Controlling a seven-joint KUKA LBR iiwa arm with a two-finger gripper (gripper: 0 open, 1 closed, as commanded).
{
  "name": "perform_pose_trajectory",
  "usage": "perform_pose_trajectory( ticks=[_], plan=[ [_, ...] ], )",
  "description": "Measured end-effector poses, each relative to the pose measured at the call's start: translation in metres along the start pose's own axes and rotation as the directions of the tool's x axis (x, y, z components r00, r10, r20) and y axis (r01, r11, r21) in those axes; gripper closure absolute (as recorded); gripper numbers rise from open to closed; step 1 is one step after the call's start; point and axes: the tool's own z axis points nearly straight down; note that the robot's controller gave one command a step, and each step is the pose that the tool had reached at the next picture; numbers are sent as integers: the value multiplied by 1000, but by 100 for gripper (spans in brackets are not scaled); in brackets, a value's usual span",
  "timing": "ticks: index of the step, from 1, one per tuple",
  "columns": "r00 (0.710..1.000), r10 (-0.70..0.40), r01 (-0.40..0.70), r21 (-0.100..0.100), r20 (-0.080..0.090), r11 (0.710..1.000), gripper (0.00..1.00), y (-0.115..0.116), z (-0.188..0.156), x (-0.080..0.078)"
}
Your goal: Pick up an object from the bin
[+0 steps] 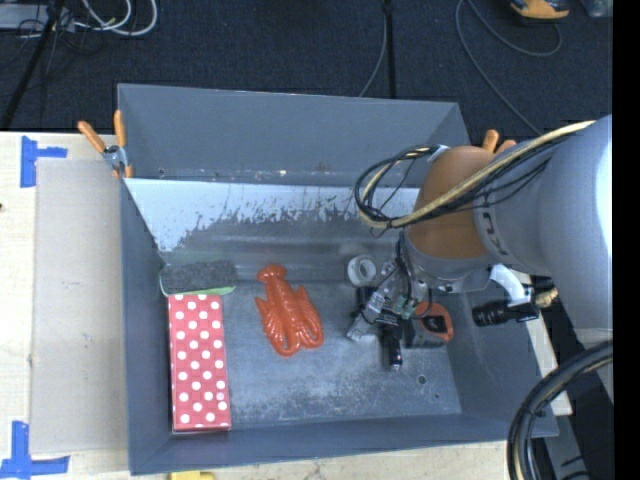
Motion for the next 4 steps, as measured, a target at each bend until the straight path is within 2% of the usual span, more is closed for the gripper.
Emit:
perform_pose_trajectory(
  ticks=[2,4],
  plan=[
    [1000,-1,1,1,-1,1000,100,0,-2,1],
    [1000,0,0,3,-4,1000,100,-2,-25,1]
  ],
)
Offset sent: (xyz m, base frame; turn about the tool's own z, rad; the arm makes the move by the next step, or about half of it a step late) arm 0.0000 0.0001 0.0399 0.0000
